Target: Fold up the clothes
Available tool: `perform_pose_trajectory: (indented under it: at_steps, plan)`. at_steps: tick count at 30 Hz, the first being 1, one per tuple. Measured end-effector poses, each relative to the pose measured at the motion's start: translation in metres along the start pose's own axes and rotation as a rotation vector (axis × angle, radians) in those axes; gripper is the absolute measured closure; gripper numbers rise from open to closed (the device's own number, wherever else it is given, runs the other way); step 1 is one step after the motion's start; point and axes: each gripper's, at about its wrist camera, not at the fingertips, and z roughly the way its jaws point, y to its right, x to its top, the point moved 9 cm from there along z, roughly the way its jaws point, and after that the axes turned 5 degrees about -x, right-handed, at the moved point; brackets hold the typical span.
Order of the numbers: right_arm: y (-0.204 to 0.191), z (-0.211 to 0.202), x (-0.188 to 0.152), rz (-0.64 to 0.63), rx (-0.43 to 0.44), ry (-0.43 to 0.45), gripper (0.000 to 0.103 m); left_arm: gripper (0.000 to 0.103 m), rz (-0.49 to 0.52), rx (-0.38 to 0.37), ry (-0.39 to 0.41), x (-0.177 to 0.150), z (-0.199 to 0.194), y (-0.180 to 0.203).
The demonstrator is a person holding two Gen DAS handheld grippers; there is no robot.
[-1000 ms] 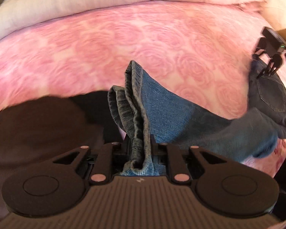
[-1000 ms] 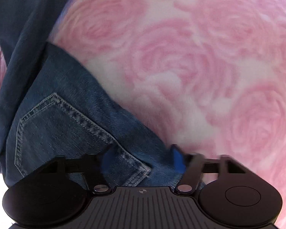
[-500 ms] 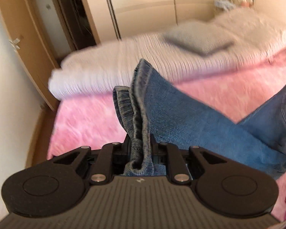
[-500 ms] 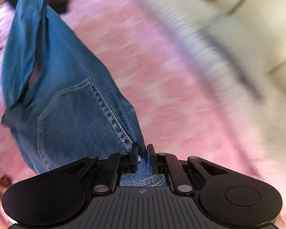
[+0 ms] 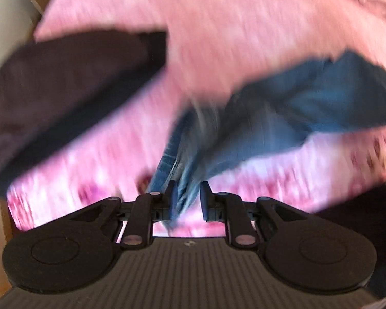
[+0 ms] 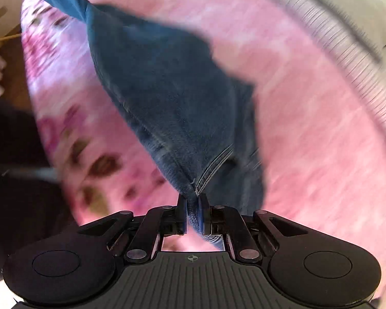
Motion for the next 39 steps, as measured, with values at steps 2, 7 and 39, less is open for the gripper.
perform_pose_trajectory:
  at_steps: [2, 7, 39]
  plan:
    - [-0.015, 0.002, -0.006, -0.03, 0.071, -0.055, 0.09, 0.087, 0.002, 0.013, -0.036, -0.013, -0.007, 0.0]
    - [-0.006, -0.026, -0.012, -0.07, 0.177, -0.004, 0.064, 0.069, -0.027, 0.076, 0.061, 0.003, -0.035, -0.018]
    - [0.164, 0.128, 0.148, 0.235, 0.263, 0.071, 0.083, 0.1, 0.281, -0.327, -0.067, 0.116, 0.166, 0.088]
